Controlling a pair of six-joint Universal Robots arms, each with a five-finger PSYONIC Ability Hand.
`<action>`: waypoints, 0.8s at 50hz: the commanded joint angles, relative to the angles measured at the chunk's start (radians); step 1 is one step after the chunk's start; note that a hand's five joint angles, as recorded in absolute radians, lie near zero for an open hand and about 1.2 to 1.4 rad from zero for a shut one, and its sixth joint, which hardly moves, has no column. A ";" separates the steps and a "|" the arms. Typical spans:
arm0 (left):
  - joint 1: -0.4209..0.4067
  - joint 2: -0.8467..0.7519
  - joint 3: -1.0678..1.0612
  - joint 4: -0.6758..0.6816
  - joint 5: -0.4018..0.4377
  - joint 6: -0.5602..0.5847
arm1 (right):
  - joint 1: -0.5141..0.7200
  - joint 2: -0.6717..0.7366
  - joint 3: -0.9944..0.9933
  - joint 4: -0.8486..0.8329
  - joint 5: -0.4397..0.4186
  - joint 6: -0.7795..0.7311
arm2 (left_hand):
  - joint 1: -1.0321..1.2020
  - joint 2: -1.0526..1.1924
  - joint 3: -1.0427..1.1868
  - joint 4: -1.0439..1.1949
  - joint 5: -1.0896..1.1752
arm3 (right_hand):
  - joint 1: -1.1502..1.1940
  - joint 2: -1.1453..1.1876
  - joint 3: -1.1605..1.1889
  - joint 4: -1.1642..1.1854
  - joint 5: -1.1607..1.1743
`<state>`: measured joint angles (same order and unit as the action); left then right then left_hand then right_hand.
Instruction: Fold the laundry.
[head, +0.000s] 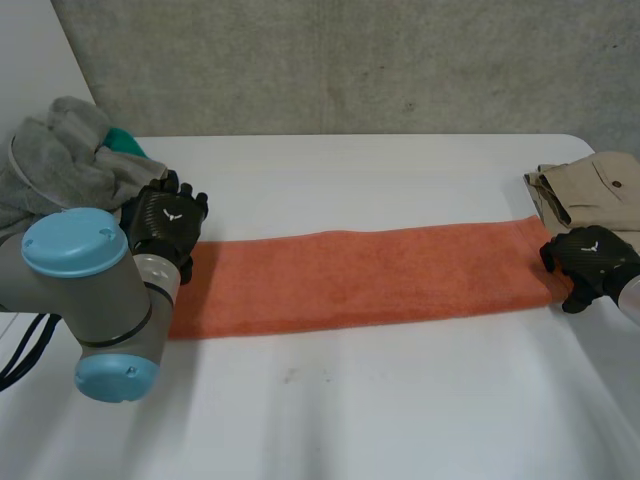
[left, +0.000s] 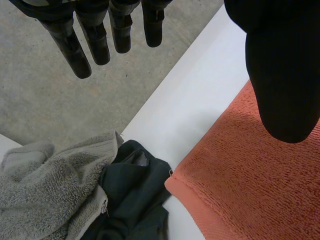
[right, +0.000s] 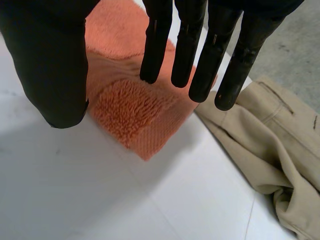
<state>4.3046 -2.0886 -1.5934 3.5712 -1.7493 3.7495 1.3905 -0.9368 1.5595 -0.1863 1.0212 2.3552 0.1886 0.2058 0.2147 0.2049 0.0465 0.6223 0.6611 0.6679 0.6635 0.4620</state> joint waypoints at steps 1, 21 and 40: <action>0.001 -0.002 0.001 0.000 -0.001 0.003 | 0.001 0.050 -0.035 0.001 0.011 -0.019 | -0.013 -0.030 -0.039 -0.030 -0.046 | 0.563 0.524 0.517 0.521 0.548; -0.002 0.051 -0.016 -0.003 -0.009 -0.002 | -0.197 -0.109 0.082 -0.005 0.023 -0.019 | -0.013 -0.030 -0.039 -0.030 -0.046 | 0.774 0.735 0.728 0.733 0.760; 0.003 0.131 -0.051 -0.011 -0.009 -0.003 | -0.113 -0.319 0.056 0.007 0.192 -0.016 | -0.013 -0.030 -0.039 -0.030 -0.046 | 0.774 0.735 0.728 0.733 0.760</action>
<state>4.3042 -1.9908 -1.6387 3.5618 -1.7578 3.7474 1.0410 -1.1651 1.6393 -0.1688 1.1145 2.2784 0.1886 0.2059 0.2147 0.2049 0.0464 1.0441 1.1814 1.1851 1.1908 0.9712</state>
